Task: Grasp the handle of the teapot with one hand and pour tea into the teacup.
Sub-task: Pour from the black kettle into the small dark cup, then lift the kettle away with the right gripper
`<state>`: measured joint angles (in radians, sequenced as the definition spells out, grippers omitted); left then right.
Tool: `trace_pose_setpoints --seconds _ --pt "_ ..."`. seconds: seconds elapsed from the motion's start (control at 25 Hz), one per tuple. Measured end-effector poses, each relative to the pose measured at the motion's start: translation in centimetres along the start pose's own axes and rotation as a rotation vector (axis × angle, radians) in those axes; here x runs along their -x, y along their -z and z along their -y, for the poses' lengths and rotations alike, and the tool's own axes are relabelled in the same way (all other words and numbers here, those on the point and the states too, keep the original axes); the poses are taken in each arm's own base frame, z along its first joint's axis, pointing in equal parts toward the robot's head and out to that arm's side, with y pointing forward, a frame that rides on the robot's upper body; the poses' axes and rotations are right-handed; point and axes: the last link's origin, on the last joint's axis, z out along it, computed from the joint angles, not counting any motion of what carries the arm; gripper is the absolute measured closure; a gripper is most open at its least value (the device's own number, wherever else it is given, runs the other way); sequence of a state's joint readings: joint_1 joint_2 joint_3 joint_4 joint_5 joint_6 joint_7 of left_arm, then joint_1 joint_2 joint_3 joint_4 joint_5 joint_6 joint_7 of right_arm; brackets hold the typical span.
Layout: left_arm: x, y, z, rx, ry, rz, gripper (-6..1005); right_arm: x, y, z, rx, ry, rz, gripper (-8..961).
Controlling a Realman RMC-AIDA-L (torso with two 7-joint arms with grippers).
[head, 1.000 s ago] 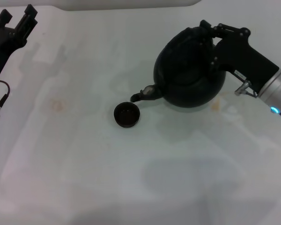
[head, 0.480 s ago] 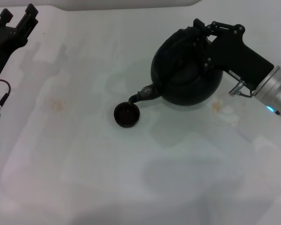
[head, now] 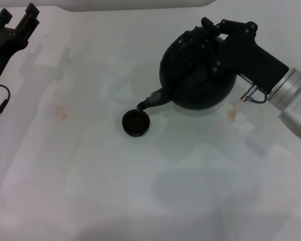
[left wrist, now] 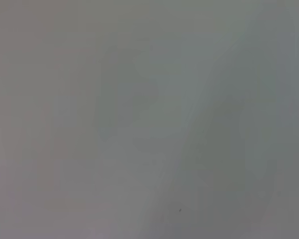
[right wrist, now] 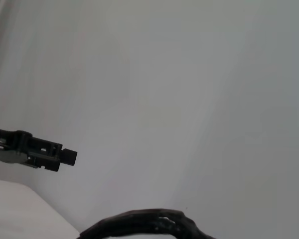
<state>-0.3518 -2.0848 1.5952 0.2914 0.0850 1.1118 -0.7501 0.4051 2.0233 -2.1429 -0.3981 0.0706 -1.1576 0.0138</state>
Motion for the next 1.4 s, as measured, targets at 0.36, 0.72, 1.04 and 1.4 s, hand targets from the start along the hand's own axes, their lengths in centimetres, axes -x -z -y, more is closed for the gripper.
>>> trace_pose_setpoints --seconds 0.36,0.72,1.04,1.4 --pt "0.04 0.02 0.04 -0.002 -0.002 0.003 180 0.08 0.00 -0.27 0.012 0.070 0.006 810" --pt "0.15 0.03 0.07 -0.004 -0.001 0.008 180 0.31 -0.17 -0.55 0.022 0.127 0.018 814" --pt "0.10 -0.08 0.06 -0.003 -0.001 0.007 180 0.32 -0.30 -0.67 0.021 0.155 0.014 822" --pt "0.12 -0.18 0.02 -0.002 -0.008 0.009 180 0.28 -0.31 -0.53 0.014 0.188 0.011 826"
